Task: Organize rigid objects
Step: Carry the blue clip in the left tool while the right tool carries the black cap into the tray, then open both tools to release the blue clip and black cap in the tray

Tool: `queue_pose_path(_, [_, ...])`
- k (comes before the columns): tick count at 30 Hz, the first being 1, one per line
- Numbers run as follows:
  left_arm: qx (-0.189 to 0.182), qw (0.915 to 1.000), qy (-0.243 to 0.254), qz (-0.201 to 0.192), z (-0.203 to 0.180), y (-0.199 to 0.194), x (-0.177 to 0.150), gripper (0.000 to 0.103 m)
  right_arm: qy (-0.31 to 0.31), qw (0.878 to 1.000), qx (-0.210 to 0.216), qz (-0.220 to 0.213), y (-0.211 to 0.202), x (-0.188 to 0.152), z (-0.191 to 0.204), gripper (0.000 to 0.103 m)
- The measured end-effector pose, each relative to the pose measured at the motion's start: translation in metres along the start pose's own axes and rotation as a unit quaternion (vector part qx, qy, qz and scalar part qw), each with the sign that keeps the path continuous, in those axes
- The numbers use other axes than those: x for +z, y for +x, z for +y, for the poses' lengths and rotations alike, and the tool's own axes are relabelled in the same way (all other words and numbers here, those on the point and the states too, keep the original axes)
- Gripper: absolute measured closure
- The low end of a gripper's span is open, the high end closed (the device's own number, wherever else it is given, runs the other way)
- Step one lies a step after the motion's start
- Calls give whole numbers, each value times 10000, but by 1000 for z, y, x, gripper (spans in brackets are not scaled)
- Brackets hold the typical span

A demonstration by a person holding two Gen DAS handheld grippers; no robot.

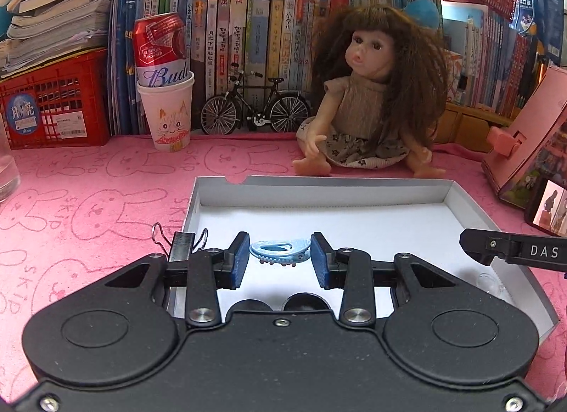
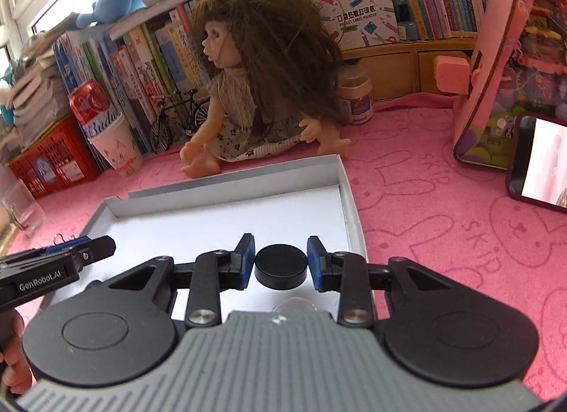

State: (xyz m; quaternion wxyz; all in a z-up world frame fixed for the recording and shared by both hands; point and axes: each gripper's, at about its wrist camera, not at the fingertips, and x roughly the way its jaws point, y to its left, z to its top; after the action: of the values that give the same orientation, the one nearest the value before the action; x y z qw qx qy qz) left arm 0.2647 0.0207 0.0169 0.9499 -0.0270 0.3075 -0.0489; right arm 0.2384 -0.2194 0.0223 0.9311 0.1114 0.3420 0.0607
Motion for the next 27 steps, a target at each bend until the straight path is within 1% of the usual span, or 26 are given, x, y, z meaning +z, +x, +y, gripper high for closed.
queue_pose_path(5, [102,9998,100,134,-2,7,-3,68,-131,9998,-106,55,4,-2,4,66])
queue_pose_path(15, [228,9990,103,364,0,15,-9,68,-291,9993,-207,133,8,-9,6,65])
queue_pose_path(18, [247,9990,111,354,-1,15,-8,68,-355,9990,-242,135,8,-10,8,65])
queue_pose_path(22, [229,9990,114,367,-2,15,-8,67,-358,9990,-246,124,9,-10,8,62])
queue_pose_path(25, [180,9993,85,321,-2,12,-7,67,-315,9993,-194,69,7,-10,8,62])
queue_pose_path(26, [139,9995,77,264,-2,10,-7,66,-313,9993,-187,33,5,-10,8,57])
queue_pose_path(27, [101,9997,80,216,-2,8,-7,60,-327,9993,-193,-2,3,-9,8,52])
